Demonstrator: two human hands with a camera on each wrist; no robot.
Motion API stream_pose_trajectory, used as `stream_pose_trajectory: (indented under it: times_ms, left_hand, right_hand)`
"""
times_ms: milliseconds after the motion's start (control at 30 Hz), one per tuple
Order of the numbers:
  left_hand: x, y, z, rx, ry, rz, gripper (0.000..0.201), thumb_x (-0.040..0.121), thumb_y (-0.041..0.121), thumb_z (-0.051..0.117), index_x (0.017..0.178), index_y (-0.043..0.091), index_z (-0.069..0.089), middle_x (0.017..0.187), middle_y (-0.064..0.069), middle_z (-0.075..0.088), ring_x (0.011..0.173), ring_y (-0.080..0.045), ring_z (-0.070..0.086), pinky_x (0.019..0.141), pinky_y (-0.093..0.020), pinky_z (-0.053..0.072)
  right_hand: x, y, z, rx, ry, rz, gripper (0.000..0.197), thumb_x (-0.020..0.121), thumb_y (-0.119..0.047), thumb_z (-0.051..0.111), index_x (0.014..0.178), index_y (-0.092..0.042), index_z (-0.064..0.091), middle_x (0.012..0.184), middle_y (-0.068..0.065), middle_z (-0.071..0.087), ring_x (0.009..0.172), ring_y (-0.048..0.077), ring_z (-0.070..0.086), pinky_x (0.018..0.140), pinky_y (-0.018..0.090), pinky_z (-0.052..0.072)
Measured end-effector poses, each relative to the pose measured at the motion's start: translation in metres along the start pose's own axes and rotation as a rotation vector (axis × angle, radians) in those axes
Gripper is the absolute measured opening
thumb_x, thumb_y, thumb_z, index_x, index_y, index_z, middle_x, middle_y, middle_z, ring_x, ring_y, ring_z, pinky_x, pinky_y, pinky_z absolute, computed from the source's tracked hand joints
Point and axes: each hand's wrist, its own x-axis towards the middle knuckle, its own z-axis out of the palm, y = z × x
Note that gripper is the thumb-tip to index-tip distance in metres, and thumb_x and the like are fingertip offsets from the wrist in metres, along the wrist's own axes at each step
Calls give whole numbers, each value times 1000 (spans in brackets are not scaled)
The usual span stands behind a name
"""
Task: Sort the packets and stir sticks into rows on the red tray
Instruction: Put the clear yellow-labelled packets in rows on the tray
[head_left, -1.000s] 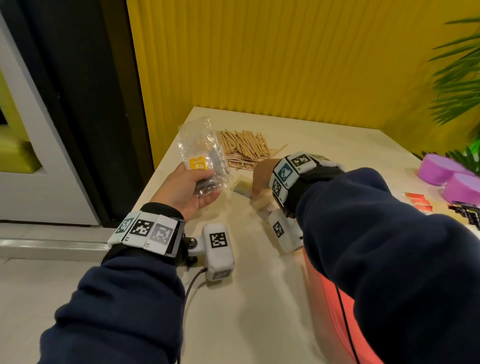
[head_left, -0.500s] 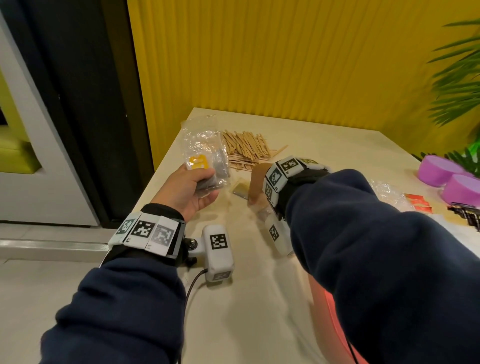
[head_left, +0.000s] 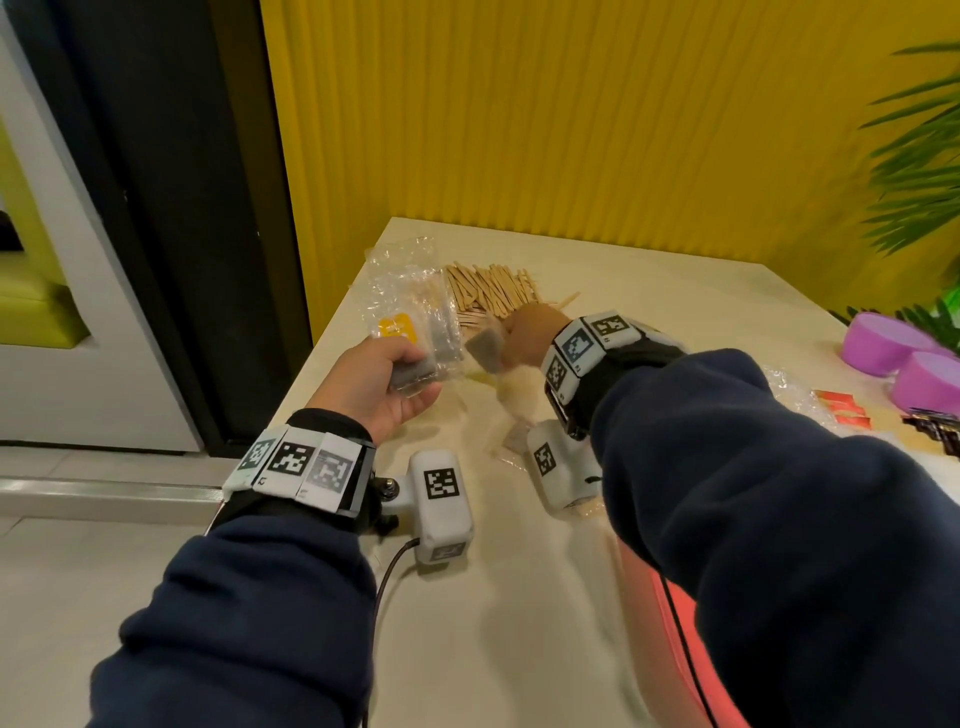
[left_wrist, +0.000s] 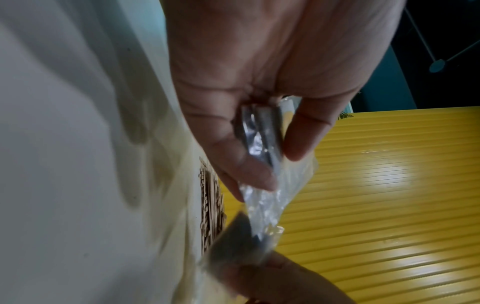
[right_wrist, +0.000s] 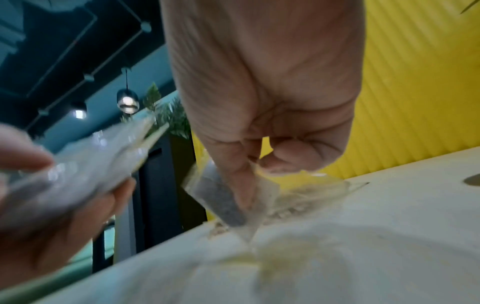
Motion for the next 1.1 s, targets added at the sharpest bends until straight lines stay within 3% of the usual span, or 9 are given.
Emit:
stream_pose_trajectory:
  times_ms: [100,200,400,500,700,767,867,967,1100]
  left_hand:
    - [2,0,-1,-27,30,-40,6,90,4,47,86,7,49,102,-16,53,76,-21,57,49,-20,53]
    - [3,0,-1,-42,48,-71,4,91,7,48,88,8,50,105,-16,54,79,-22,57,48,-22,54]
    - [-4,3,4,-129,-24,-76,30,95,44,41,98,18,57,77,-6,69,69,-20,64,51,-22,54]
    - [-3,3,3,-132,-107,-80,51,90,61,38,110,20,61,88,-4,71,76,-18,66,57,-23,54]
    - [-7,0,4,41,-43,-41,4,87,12,60,91,11,60,87,-7,62,80,-16,60,54,-22,54]
    - [-6,0,2,31,-47,-56,12,86,5,59,98,6,58,90,-10,63,76,-16,61,50,-20,55]
    - [-4,-1,-1,54,-27,-60,19,85,0,59,102,8,55,90,-11,60,71,-17,58,46,-19,53]
    - [-3,-2,-2,109,-70,-53,24,83,-4,59,100,14,54,83,-8,59,67,-15,57,46,-19,52]
    - [-2,-4,0,205,-129,-7,31,81,-12,56,91,17,54,81,-5,61,70,-13,57,50,-19,52]
  right_hand:
    - [-12,-9,-19,204,142,-61,7,85,-7,61,89,-8,66,93,8,64,80,16,54,70,23,46]
    - [-31,-14,-37,613,225,-178,25,82,6,57,65,-12,59,66,3,57,58,11,50,50,17,39]
    - [-52,-28,-35,916,120,-286,28,87,4,49,69,-14,61,63,-5,63,46,1,55,46,15,39]
    - [-57,-34,-27,948,-5,-279,23,87,-2,49,74,-13,64,74,-1,64,53,7,54,50,18,41]
    - [-56,-39,-14,817,-18,-368,28,82,13,56,75,-14,55,72,5,56,56,12,51,49,18,46]
    - [-54,-40,-11,723,3,-365,30,78,11,63,78,-15,48,71,4,52,57,15,51,48,21,46]
    - [-53,-44,-13,580,117,-320,35,77,-9,72,103,-16,49,91,1,52,76,15,53,64,26,45]
    - [-51,-51,-21,588,151,-289,62,84,-22,66,138,-23,36,134,7,38,119,21,43,90,31,38]
    - [-52,-64,-26,409,17,-309,65,89,-24,58,146,-23,26,150,9,26,133,25,32,103,32,32]
